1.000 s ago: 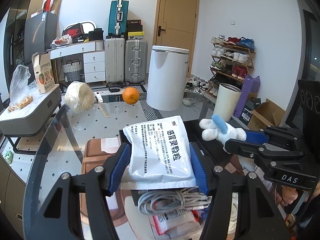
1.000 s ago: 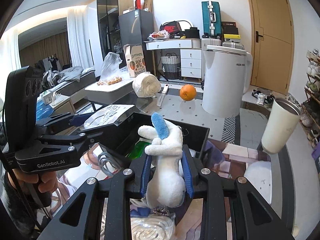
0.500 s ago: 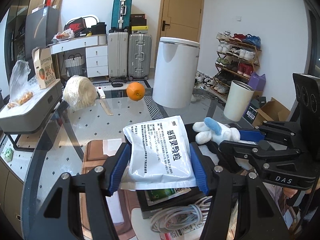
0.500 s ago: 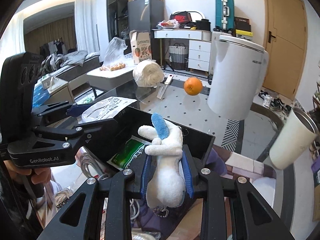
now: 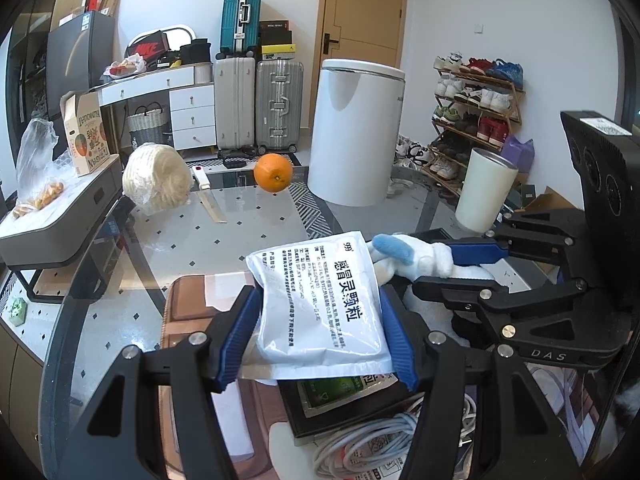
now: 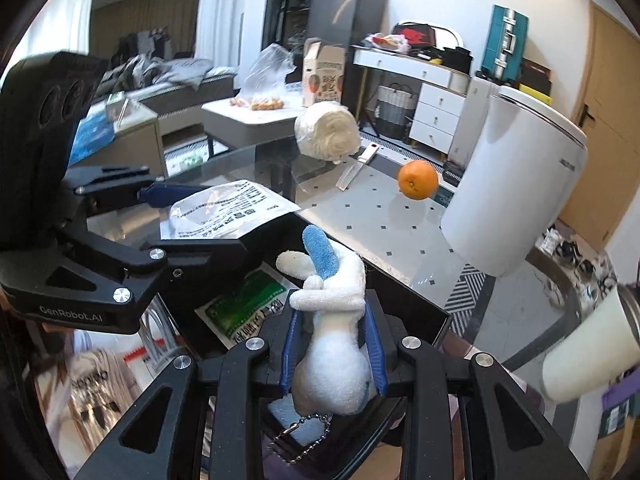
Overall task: Organize soft objects
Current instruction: 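Carry the plush toy and white sachet over the black box and release both, then move both open tools toward the bagged rope and adidas lace bag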
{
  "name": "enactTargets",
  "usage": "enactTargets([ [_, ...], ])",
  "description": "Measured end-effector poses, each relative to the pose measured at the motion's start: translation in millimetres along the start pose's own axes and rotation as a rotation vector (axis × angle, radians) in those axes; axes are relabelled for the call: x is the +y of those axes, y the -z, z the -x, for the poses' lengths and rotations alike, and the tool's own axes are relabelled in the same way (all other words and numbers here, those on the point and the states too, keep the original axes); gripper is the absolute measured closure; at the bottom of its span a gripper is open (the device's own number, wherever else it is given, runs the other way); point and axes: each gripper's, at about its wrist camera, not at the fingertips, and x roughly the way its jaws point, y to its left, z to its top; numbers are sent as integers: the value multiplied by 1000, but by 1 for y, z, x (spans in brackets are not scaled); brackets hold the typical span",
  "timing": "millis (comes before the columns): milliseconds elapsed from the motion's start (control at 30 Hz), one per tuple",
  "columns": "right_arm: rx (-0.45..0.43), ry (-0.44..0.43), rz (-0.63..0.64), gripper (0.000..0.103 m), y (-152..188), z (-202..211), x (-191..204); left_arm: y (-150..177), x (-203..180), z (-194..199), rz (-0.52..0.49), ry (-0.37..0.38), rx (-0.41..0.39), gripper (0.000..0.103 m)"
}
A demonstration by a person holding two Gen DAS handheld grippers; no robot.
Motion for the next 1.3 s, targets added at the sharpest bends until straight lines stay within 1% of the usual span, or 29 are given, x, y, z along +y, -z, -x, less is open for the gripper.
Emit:
enactTargets([
  [233, 36, -27, 126, 73, 0, -12, 4, -3, -3, -5, -10, 3, 7, 43],
  [300, 41, -28, 144, 61, 1, -14, 4, -2, -4, -5, -12, 4, 6, 43],
  [367, 57, -11, 150, 55, 1, -17, 3, -2, -5, -5, -17, 8, 6, 43],
  [433, 44, 6, 148, 54, 2, -11, 2, -1, -7, -6, -27, 14, 9, 43],
  [533, 13, 39, 126, 52, 5, 4, 2, 0, -11, -9, -35, 5, 18, 41],
  [567, 3, 47, 118, 51, 7, 10, 2, -1, -12, -10, -35, 0, 24, 37],
  [633, -5, 64, 105, 51, 9, 18, 3, -1, -16, -11, -47, -11, 30, 34],
  [700, -13, 80, 93, 50, 11, 25, 4, 0, -19, -9, -57, -12, 32, 25],
  [733, -15, 87, 85, 50, 13, 27, 4, 1, -20, -7, -59, -13, 31, 24],
  [767, -16, 101, 69, 46, 15, 31, 5, 2, -22, -5, -60, -19, 35, 19],
  [800, -20, 108, 57, 37, 16, 34, 5, 3, -22, -2, -60, -25, 36, 12],
  [833, -24, 113, 36, 32, 18, 38, 5, 5, -22, 1, -58, -30, 34, 8],
  [867, -26, 115, 12, 25, 21, 41, 5, 7, -20, 6, -46, -32, 25, 0],
  [933, -34, 107, -35, 20, 25, 47, 4, 10, -16, 13, -19, -13, 15, 0],
  [1000, -43, 91, -80, 13, 34, 56, 6, 14, -12, 20, 5, 6, 14, 0],
  [1033, -40, 90, -96, 11, 37, 59, 6, 16, -11, 24, 12, 4, 11, 0],
  [1100, -33, 77, -141, 2, 43, 65, 7, 19, -9, 32, 21, -19, 4, 0],
  [1200, -46, 62, -210, 1, 53, 75, 9, 27, -9, 44, 24, -34, -5, 0],
  [1300, -42, 52, -253, 1, 63, 83, 14, 35, -11, 56, 14, -47, -11, 0],
])
